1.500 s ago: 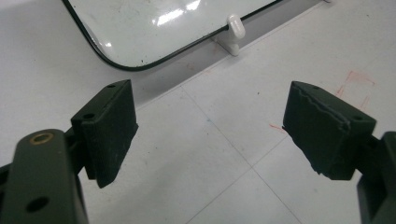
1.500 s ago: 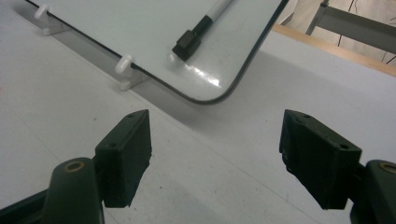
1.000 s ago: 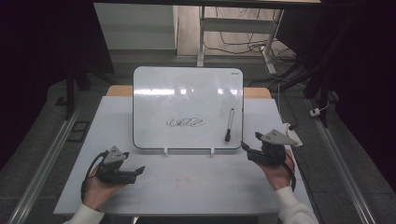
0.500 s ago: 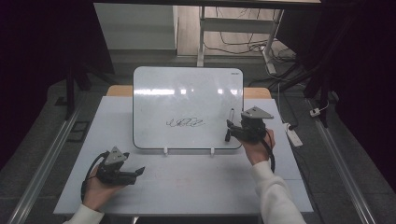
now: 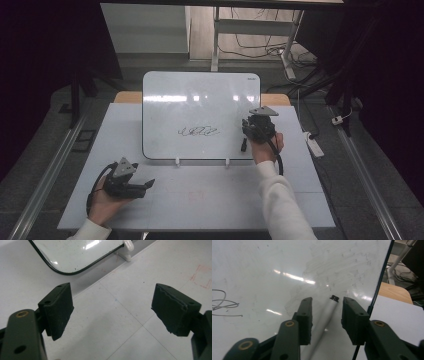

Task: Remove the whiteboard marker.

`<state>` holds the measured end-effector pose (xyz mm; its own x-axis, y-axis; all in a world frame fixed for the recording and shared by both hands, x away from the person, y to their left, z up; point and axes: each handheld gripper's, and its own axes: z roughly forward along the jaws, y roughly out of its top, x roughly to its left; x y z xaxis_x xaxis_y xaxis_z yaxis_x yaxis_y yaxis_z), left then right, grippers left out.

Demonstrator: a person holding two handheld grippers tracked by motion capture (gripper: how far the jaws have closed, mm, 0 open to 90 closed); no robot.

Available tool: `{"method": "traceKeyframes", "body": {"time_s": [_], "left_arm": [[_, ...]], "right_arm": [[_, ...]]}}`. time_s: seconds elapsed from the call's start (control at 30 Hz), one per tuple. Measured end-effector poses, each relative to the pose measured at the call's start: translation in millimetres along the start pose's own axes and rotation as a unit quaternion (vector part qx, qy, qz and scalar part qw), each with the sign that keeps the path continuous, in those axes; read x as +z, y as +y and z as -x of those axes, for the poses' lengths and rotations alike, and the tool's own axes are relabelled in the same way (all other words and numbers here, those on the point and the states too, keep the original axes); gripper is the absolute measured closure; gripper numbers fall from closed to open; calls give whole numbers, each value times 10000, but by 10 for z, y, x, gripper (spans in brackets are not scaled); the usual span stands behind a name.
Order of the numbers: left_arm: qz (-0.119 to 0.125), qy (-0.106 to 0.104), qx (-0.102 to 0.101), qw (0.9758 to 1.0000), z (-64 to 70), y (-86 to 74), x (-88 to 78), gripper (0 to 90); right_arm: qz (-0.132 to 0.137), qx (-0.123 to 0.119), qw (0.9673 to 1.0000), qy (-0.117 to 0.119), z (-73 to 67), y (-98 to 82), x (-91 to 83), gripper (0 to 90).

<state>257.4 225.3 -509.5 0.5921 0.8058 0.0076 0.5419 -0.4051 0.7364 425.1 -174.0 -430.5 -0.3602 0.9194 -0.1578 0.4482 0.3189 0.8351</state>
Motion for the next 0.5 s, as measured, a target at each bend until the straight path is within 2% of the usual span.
{"method": "traceKeyframes", "body": {"time_s": [0.07,0.23,0.33,0.5], "left_arm": [[24,-5,-16,10000,-10,-5,-4,182],[24,-5,2,10000,-10,-10,-11,182],[21,1,14,10000,-4,-9,-9,182],[23,6,17,10000,-7,-8,-9,182]], "right_arm": [[-128,61,9999,-70,-34,-5,38,643],[-109,89,9996,-261,-69,-5,66,711],[-87,121,9995,-264,-89,1,72,725],[14,343,9993,-168,-142,12,93,769]]}}
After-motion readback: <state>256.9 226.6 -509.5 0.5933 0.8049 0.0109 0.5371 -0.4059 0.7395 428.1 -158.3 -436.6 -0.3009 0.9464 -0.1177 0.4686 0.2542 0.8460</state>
